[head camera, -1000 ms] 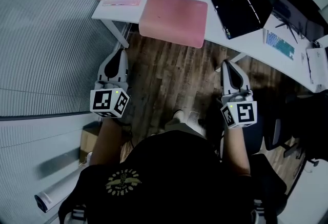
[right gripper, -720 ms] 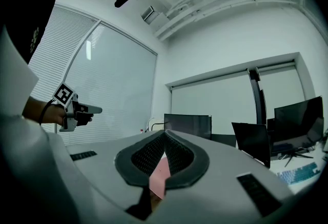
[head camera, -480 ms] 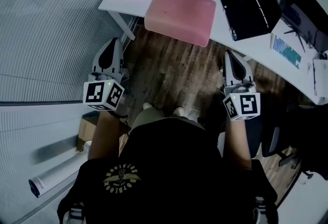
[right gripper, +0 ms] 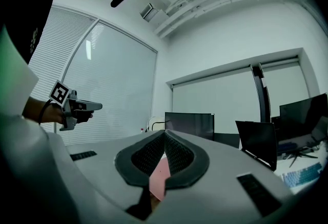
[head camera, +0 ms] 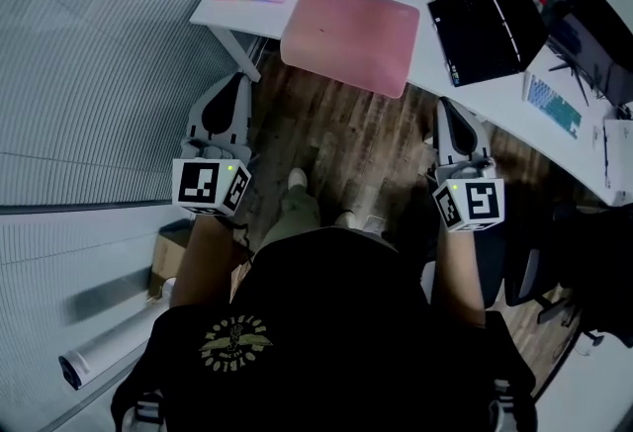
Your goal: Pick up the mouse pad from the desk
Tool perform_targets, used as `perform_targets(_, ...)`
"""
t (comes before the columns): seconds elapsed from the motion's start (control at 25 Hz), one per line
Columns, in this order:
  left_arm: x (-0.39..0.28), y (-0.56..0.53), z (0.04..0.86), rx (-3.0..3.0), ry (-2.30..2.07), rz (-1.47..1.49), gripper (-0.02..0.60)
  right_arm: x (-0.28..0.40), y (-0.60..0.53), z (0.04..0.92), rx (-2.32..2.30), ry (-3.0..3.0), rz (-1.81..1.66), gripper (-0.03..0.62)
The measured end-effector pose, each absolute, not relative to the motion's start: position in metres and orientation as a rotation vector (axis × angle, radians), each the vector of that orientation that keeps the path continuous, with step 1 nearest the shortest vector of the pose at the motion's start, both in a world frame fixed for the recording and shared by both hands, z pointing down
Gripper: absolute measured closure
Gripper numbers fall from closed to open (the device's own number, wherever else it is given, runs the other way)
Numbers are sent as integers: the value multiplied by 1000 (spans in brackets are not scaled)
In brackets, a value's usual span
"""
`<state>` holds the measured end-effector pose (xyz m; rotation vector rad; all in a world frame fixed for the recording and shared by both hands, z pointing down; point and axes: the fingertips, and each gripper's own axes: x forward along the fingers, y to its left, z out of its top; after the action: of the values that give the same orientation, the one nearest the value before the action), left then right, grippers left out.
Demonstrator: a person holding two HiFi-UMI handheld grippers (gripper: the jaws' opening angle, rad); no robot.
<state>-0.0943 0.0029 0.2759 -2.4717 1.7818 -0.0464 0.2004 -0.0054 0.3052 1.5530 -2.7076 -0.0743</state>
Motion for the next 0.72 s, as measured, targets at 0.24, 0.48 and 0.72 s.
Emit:
perform_targets(0.24, -98, -19, 282, -2528, 1724, -63, 575, 187, -18, 307, 1568, -2690, -66, 592)
perform_targets(0.48, -116, -46, 280, -2549, 1717, -34, 575, 171, -36, 301, 1594, -2672, -99, 592)
perform_targets(0.72, -127, -72, 281, -2576, 1681, -39, 575, 162, -55, 298, 1634, -2640, -99, 593)
